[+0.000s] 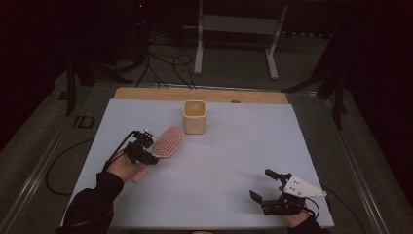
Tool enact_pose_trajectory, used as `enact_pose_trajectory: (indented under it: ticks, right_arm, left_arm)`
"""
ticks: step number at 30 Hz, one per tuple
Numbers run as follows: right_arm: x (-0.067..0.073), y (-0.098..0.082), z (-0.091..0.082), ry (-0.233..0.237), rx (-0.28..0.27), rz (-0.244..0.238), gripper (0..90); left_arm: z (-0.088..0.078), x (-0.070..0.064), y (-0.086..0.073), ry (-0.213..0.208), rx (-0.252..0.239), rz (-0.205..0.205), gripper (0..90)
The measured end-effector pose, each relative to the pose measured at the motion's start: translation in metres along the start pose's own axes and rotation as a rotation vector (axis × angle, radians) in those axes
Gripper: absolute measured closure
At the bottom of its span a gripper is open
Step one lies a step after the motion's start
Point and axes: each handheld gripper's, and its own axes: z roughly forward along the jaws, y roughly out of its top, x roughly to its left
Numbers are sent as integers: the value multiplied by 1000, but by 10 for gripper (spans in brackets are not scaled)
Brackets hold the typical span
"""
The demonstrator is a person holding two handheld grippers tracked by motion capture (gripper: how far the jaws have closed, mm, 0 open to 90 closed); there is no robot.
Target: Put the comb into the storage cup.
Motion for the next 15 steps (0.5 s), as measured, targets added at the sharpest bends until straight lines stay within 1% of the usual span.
enact_pose_trajectory:
  ticks: [1, 2, 4, 5, 10, 11, 12, 14, 15]
  right_arm:
    - [0, 0, 0, 0, 1, 4, 86]
    - [0, 0, 0, -1, 2, 5, 86]
    - [0, 0, 0, -2, 0, 4, 86]
    - [0, 0, 0, -3, -1, 4, 86]
    - [0, 0, 0, -3, -1, 0, 86]
    - [0, 0, 0, -3, -2, 2, 86]
    - [0, 0, 0, -3, -2, 4, 86]
    - [0, 0, 0, -2, -1, 3, 86]
    - [0, 0, 0, -4, -1, 2, 86]
  left_arm:
    - [-1, -1, 0, 2, 0, 8, 712]
    - [-1, -3, 0, -6, -3, 10, 712]
    - [-2, -7, 1, 0, -17, 28, 712]
    - [-2, -8, 1, -7, -17, 39, 713]
    - [-3, -19, 2, -15, -34, 90, 712]
    - [-3, -19, 2, -15, -34, 90, 713]
    - [-4, -25, 2, -18, -45, 108, 712]
    - [-4, -29, 3, -17, -55, 121, 712]
    - [-4, -31, 4, -25, -58, 126, 712]
